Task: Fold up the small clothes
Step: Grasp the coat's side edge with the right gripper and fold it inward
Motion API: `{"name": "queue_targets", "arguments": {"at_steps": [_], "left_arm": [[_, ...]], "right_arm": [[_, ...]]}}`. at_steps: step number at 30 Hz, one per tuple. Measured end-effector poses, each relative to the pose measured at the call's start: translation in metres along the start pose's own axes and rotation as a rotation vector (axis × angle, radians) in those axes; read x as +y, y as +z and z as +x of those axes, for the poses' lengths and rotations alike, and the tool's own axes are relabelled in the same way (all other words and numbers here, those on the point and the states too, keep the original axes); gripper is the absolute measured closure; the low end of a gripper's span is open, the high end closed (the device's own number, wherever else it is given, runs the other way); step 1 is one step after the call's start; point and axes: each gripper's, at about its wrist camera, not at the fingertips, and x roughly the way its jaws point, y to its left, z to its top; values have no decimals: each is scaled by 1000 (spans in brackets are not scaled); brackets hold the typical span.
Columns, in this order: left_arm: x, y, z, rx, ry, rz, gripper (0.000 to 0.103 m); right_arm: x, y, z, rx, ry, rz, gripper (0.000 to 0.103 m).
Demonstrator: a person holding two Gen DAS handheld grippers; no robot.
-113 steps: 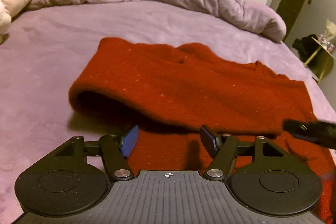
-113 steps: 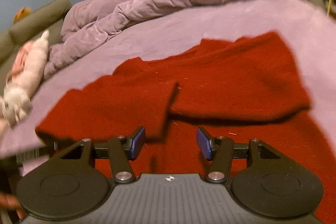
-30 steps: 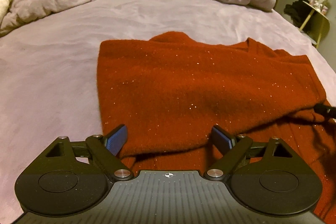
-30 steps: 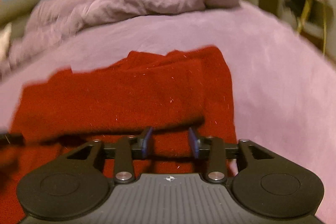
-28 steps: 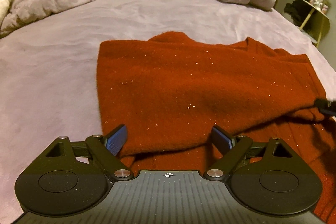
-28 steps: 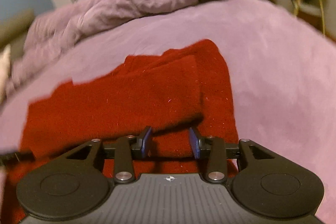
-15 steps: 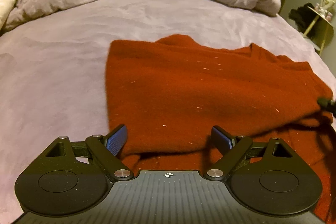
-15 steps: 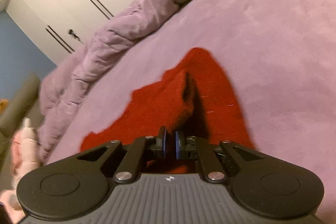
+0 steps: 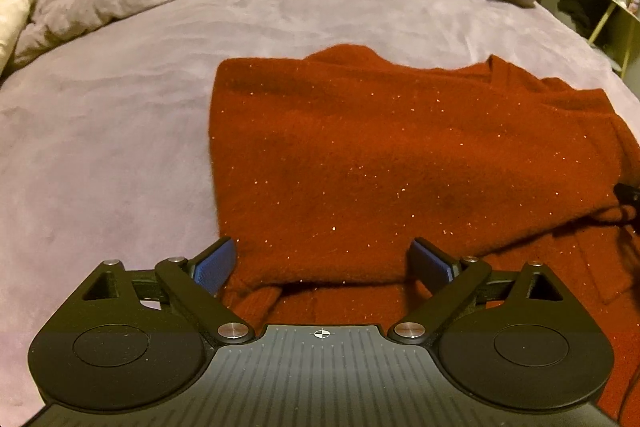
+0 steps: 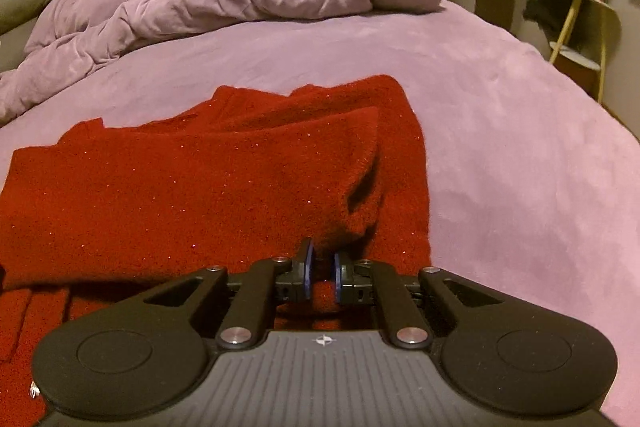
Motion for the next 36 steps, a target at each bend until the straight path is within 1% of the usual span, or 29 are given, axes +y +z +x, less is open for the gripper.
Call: {"name": "queue_targets", "arguments": {"at_steps": [1, 2, 3, 4, 5, 6, 7, 9, 10, 13, 15, 17, 18, 21, 22, 23, 24, 26, 30, 31, 32, 33, 34, 35, 36], "left_arm": [[0, -1, -4, 0, 0, -1, 7], [1, -2, -9, -5, -1, -2, 7], [2, -4, -14, -10, -2, 1, 7], [3, -8, -22, -17, -3, 6, 7], [5, -12, -29, -26, -8, 10, 7], [8, -18, -37, -36, -18, 16, 7], [10, -26, -47, -37, -25, 25, 7], [16, -43, -66, -34, -40, 38, 7], [19, -55, -77, -22, -54, 42, 7], [29, -96, -107, 29, -80, 40, 7], [36, -122, -125, 52, -79, 27, 7], [43, -147, -138, 87, -73, 4, 8], [47, -158, -142, 105, -75, -17, 9], [57, -182, -151, 167, -113, -97, 13], [59, -187, -152, 178, -116, -119, 15], [60, -193, -155, 183, -122, -135, 17], [62, -197, -157, 182, -129, -146, 18], [67, -201, -158, 184, -155, -169, 25], [77, -204, -153, 218, -207, -234, 35], [78, -203, -153, 222, -214, -239, 44], [79, -202, -153, 225, -222, -241, 54], [80, -200, -153, 228, -234, -244, 57], [82, -199, -153, 232, -244, -244, 65], [82, -199, -154, 235, -249, -240, 76], [83, -198, -153, 239, -260, -235, 81]], "right_arm": [[-3, -1, -6, -9, -11, 9, 89], [-3, -3, -13, -16, -37, 10, 89], [-1, -6, -22, -34, -89, -9, 89], [3, -12, -33, -55, -167, -46, 84], [5, -17, -42, -50, -219, -66, 67], [2, -21, -51, -36, -212, -58, 62], [-7, -30, -67, -24, -143, -19, 61], [-21, -50, -94, 18, -37, 30, 61], [-28, -63, -109, 45, -5, 38, 60], [-44, -103, -148, 131, 45, 51, 60], [-54, -126, -175, 159, 68, 60, 59], [-62, -143, -198, 169, 72, 54, 56], [-66, -148, -208, 172, 74, 54, 56], [-74, -154, -231, 159, 81, 63, 55], [-76, -154, -238, 150, 61, 54, 53], [-76, -153, -241, 140, 41, 47, 45], [-79, -153, -243, 127, 28, 45, 43], [-85, -154, -242, 140, 51, 55, 43], [-99, -162, -220, 232, 117, 125, 44], [-100, -164, -219, 238, 120, 132, 46], [-99, -164, -219, 241, 115, 126, 49], [-99, -164, -221, 242, 110, 113, 59], [-98, -163, -223, 241, 102, 102, 68], [-98, -162, -225, 242, 106, 101, 75], [-99, -162, -225, 246, 120, 107, 77]]}}
